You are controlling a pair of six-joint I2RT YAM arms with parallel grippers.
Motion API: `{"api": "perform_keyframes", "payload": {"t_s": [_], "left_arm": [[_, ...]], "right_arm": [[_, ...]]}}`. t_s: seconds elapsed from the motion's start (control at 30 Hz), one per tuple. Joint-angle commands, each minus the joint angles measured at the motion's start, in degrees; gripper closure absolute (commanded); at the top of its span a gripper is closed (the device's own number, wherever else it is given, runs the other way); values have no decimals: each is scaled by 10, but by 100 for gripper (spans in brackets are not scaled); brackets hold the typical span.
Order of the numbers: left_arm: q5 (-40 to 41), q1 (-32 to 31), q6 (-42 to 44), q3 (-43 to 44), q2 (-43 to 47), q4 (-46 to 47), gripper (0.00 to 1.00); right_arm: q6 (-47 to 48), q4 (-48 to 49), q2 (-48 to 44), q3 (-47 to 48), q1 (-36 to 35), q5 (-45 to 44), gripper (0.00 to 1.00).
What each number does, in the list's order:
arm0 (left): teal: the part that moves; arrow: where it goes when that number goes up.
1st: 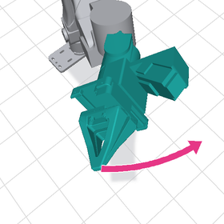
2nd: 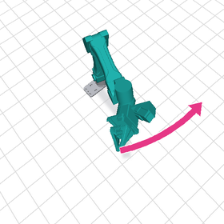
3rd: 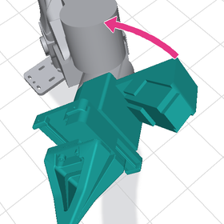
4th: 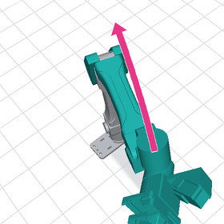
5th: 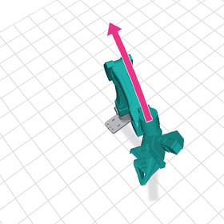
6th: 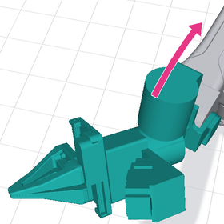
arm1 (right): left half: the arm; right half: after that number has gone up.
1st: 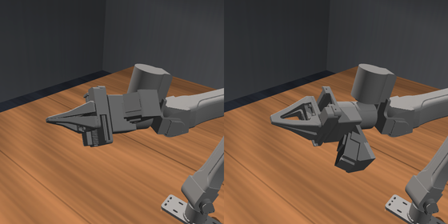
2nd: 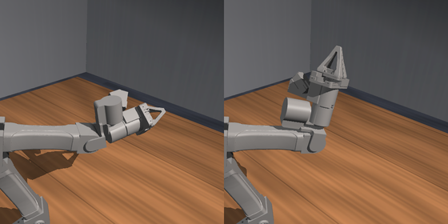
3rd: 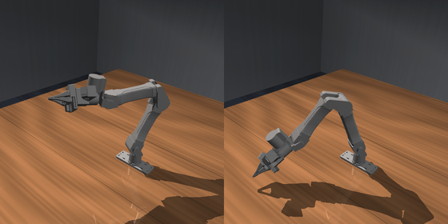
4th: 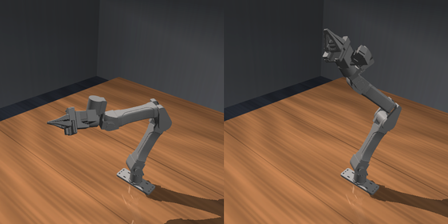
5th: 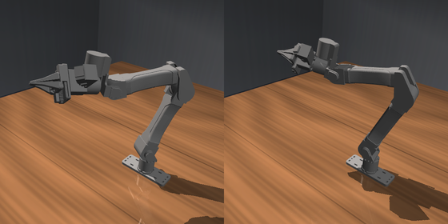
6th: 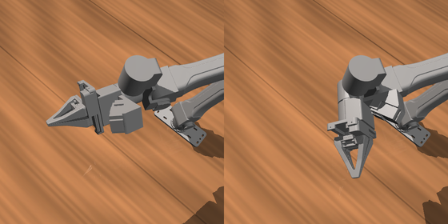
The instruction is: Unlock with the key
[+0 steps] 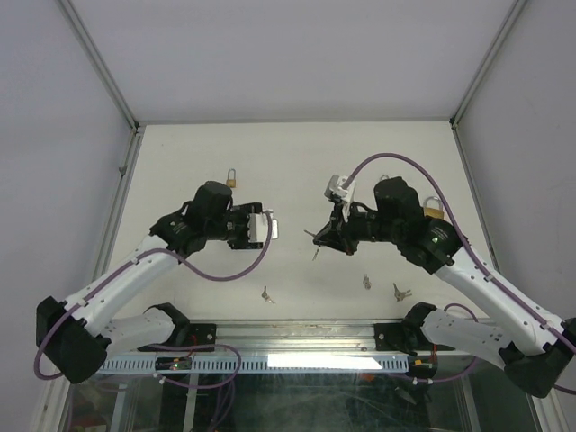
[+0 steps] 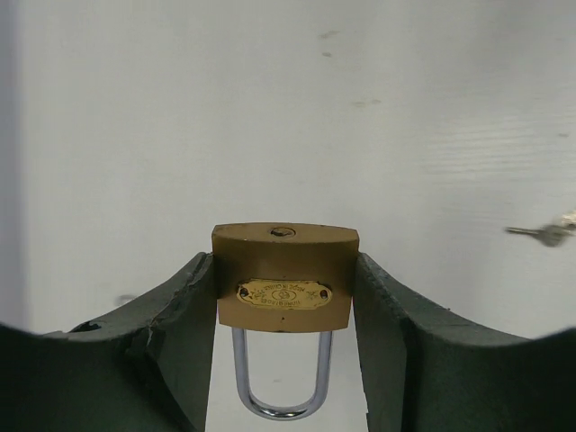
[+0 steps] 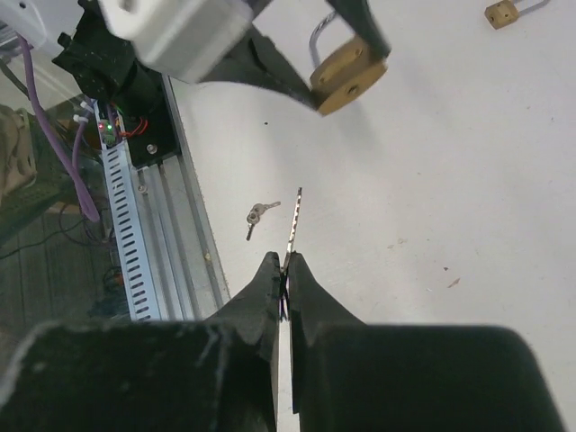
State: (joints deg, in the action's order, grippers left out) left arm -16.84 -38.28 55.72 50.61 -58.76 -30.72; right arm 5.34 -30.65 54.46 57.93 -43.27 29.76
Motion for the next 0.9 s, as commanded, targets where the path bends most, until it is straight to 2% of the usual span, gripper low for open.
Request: {"api": "perform_keyframes", "payload": {"t_s": [0.0,0.13,0.3,0.43,0.5,0.53,0.57,0.63,0.7,0.73,0.77,0.87], "left_arm": [[-195,30,-46,33,-87,-183,100],[-218,65,48,49,-190,-309,100],[-157,87,143,81,-281,-358,100],[-179,92,146,124,-345,-394,100],[-150,92,108,120,-367,-339,100],[-125,91,77,111,-368,-296,93],[-99,91,64,103,-367,-261,82],[-64,91,81,89,-363,-223,55],[-45,91,107,84,-364,-210,32],[-34,91,114,85,-366,-208,15],[-27,91,118,85,-366,-204,3],[-3,91,110,81,-346,-175,1]], "right_arm": [[64,-5,-11,10,-1,20,100],[51,2,3,4,-1,40,100],[41,13,12,-4,-1,50,100],[33,17,0,-16,-1,37,100],[30,21,-10,-23,-1,35,100],[27,25,-17,-27,-1,34,100],[24,27,-20,-28,-1,34,100],[20,28,-29,-28,-1,33,100],[17,31,-35,-30,-1,31,100],[16,32,-38,-29,-1,31,100],[14,33,-40,-29,-1,33,100],[10,34,-45,-28,-1,35,100]]}}
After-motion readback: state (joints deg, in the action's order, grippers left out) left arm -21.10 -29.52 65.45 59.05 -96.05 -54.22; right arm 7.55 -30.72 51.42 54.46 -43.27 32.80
